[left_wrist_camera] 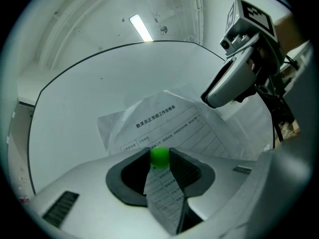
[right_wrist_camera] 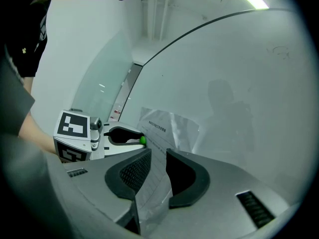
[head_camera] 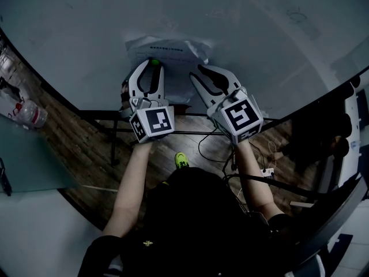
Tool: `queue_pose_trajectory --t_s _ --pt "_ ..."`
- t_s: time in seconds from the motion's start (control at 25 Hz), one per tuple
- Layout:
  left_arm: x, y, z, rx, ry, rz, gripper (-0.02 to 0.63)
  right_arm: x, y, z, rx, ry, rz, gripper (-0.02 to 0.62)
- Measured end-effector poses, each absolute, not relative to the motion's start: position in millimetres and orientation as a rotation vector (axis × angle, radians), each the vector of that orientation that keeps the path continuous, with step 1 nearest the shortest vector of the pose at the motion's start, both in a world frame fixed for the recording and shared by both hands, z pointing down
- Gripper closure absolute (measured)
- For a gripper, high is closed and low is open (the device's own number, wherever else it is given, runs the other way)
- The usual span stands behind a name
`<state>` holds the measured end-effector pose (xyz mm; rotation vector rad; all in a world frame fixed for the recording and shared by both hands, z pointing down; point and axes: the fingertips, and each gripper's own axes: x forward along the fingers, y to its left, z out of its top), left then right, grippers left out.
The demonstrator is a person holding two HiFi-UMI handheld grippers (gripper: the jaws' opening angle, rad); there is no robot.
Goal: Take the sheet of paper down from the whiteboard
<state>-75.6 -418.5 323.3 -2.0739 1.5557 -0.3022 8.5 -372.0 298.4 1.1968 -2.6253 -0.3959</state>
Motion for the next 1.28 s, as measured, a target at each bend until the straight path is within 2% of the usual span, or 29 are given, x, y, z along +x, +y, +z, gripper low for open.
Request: queue_pose_trajectory --t_s 0.12,0.48,0.8,1.28 --pt "-75.8 -418.0 323.3 -2.076 1.553 -0.304 0.463 17.3 -374.6 292.9 1.263 -2.579 -0.429 0.482" --pt "-75.4 -418.3 323.4 -2.076 1.54 -0.314 0.462 33.9 -382.7 275.3 1.401 -2.487 -0.505 0.394" --pt "-75.8 -417.7 323.2 -2.075 1.536 -0.316 0.462 27.5 -386.9 252.0 1.387 -2.313 -0.762 0.394" --pt "-75.6 -416.1 322.0 -2.077 1.525 -0.317 0.462 16.8 -390.6 256.6 1.364 -2.275 -0.774 0.403"
